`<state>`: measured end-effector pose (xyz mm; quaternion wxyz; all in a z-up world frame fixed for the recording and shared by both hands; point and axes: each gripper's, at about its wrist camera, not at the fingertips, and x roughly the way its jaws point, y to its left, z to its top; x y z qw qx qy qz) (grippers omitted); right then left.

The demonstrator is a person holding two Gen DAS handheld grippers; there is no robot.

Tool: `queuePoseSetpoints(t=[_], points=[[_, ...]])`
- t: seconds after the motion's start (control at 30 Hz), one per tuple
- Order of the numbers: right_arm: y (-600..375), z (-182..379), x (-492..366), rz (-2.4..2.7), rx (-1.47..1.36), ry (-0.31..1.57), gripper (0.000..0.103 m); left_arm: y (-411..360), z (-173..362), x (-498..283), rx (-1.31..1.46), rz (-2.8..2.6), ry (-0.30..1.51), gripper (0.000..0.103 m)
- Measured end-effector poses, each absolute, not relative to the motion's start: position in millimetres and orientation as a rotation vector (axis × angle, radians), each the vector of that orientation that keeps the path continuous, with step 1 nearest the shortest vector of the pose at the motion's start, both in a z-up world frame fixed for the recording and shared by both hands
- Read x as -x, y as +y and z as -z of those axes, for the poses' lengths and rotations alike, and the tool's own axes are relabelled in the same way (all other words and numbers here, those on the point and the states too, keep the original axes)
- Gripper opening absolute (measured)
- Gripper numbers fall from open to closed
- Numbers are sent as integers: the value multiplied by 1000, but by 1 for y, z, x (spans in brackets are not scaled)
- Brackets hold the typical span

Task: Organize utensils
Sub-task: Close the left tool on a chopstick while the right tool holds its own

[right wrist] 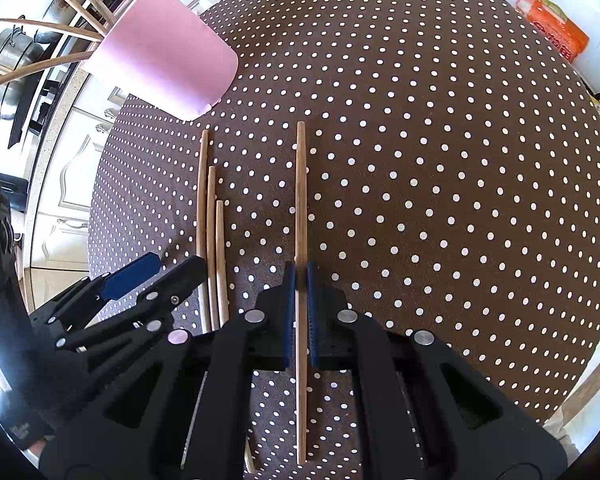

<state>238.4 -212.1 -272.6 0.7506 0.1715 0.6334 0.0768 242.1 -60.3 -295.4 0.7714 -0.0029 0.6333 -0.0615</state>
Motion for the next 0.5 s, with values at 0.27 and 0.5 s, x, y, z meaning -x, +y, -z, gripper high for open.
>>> queuePoseSetpoints(t=[0.27,0.5], points=[[-213,273,-238,-173,-380,1384,6,-66,295,-258,-89,92,1363,55],[-214,273,-236,-179,-382,1386,6,-62,290,-264,-51,149,1352,6]])
